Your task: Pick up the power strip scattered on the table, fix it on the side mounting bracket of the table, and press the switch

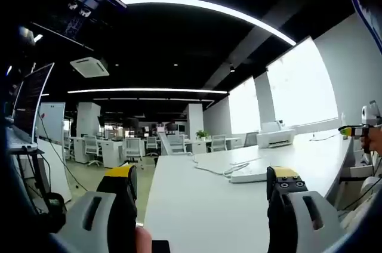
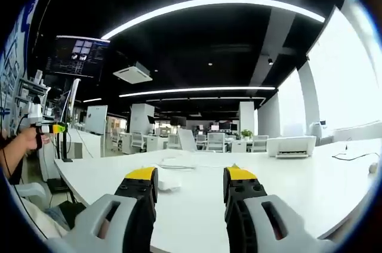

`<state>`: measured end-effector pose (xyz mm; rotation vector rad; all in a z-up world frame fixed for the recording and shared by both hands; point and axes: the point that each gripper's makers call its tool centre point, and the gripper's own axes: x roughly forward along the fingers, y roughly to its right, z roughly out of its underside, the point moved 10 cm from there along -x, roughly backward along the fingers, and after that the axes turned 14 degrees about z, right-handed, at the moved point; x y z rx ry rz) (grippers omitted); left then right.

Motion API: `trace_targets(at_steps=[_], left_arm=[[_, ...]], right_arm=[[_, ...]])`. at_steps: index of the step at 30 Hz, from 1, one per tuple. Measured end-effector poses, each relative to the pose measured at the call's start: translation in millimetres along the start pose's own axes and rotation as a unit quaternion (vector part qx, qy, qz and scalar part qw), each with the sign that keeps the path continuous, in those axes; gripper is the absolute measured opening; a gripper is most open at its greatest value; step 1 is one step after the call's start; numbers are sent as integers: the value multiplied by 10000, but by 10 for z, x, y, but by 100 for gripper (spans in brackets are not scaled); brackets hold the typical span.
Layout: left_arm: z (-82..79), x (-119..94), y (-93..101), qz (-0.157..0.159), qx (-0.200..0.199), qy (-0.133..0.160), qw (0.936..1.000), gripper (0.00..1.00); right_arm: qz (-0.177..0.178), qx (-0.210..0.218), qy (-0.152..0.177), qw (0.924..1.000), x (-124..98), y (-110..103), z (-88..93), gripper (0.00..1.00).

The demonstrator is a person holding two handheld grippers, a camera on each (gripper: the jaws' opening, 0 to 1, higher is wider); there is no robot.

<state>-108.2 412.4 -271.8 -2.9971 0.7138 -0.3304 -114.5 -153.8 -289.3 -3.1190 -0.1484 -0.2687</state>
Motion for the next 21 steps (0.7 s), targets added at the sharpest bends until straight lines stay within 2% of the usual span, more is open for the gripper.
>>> trace_targets(at_steps=[21], left_arm=[[28,-3,-22,28,-32,-65,10000,94]], right_arm=[[-46,74,-30,10000,2,-7,3,40]])
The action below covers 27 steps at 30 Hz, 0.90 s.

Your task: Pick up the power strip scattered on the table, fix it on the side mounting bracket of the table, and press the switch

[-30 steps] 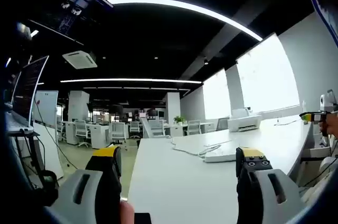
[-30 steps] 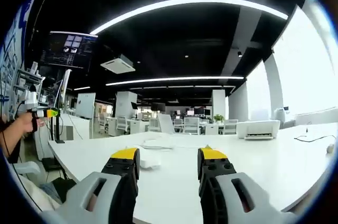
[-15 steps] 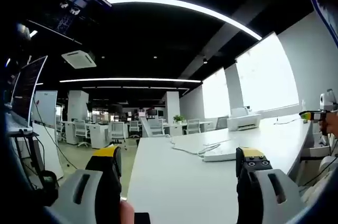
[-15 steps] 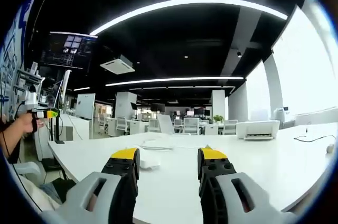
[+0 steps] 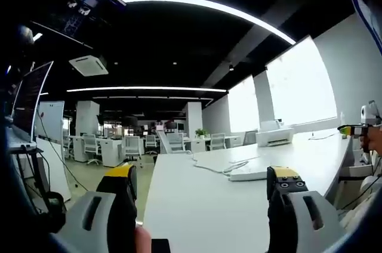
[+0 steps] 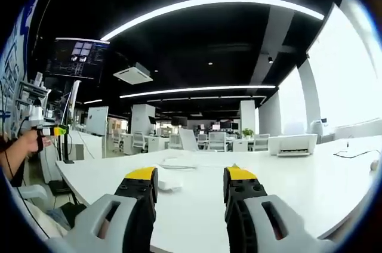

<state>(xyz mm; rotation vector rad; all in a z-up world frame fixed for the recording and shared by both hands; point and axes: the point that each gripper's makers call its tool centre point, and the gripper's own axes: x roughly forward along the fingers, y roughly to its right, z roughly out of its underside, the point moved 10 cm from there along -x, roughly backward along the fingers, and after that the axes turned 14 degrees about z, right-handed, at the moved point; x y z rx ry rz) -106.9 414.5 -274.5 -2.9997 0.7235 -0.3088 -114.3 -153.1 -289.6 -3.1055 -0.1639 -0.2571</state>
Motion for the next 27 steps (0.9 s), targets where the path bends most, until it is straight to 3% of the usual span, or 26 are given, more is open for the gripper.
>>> trace_targets(at_steps=[27], left_arm=[[51,44,27,79,-8,-99,9999,94]], right_arm=[[-34,18,-15,10000,-2,51,-23,43]])
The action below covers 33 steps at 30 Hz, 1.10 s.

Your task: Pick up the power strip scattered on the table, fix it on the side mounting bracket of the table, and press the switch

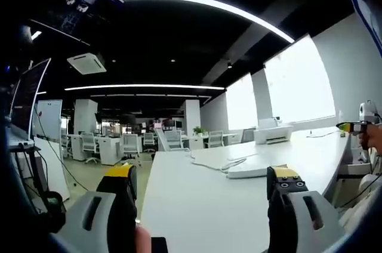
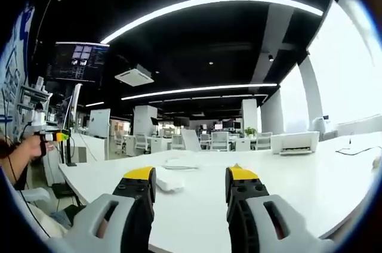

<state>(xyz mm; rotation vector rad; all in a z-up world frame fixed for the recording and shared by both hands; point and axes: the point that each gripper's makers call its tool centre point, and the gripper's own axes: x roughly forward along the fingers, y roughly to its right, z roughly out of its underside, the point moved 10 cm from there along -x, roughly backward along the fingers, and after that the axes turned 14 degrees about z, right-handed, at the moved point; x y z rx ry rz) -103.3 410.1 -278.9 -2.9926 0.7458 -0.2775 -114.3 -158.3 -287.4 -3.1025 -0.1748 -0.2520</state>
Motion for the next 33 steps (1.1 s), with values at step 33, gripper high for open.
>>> trace_targets(at_steps=[33], left_arm=[[34,57,71,204,-115,-78,9997,94]], right_arm=[[-371,-202,-47,9991,24,33,-190,50]])
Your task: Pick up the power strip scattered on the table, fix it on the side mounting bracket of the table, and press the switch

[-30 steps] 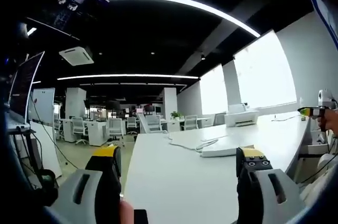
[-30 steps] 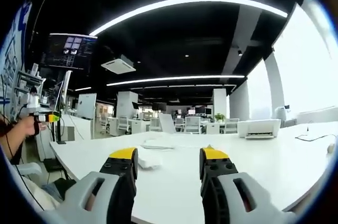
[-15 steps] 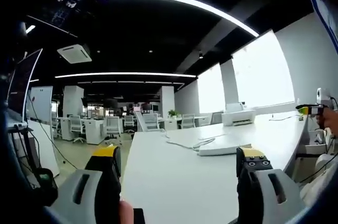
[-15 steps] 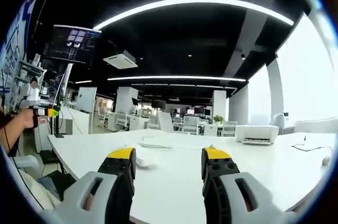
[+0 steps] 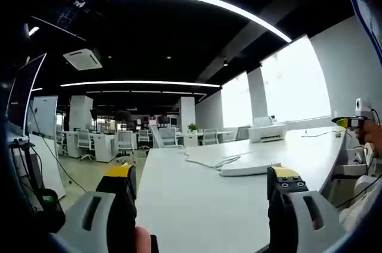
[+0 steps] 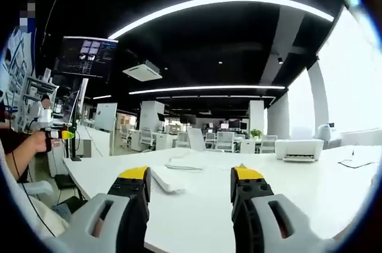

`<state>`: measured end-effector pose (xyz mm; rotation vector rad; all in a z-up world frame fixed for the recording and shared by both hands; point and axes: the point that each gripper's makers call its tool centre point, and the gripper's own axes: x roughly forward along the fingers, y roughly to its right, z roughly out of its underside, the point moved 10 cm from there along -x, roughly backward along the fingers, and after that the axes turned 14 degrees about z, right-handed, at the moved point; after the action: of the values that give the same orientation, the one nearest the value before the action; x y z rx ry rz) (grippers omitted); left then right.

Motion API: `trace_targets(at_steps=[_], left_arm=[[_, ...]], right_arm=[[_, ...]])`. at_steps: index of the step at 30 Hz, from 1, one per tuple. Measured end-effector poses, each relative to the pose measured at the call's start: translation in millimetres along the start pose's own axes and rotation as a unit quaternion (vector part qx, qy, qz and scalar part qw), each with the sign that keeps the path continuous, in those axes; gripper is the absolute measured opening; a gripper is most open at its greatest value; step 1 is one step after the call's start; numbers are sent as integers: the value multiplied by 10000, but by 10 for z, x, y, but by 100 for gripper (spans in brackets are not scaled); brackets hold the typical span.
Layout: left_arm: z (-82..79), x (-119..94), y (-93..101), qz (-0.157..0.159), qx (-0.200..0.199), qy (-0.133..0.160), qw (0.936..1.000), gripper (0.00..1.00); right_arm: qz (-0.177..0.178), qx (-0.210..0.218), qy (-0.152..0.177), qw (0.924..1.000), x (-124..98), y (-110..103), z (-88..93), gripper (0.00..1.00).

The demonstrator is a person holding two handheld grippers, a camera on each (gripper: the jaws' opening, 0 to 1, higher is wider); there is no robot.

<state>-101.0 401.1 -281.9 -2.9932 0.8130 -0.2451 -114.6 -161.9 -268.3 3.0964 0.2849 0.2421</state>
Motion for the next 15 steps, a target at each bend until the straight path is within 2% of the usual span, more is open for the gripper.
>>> trace_targets(at_steps=[15], left_arm=[[14,22,19,67,-25,-70,10000,94]], right_arm=[[-315,-348,-149,9988,165,-57,-64,53]])
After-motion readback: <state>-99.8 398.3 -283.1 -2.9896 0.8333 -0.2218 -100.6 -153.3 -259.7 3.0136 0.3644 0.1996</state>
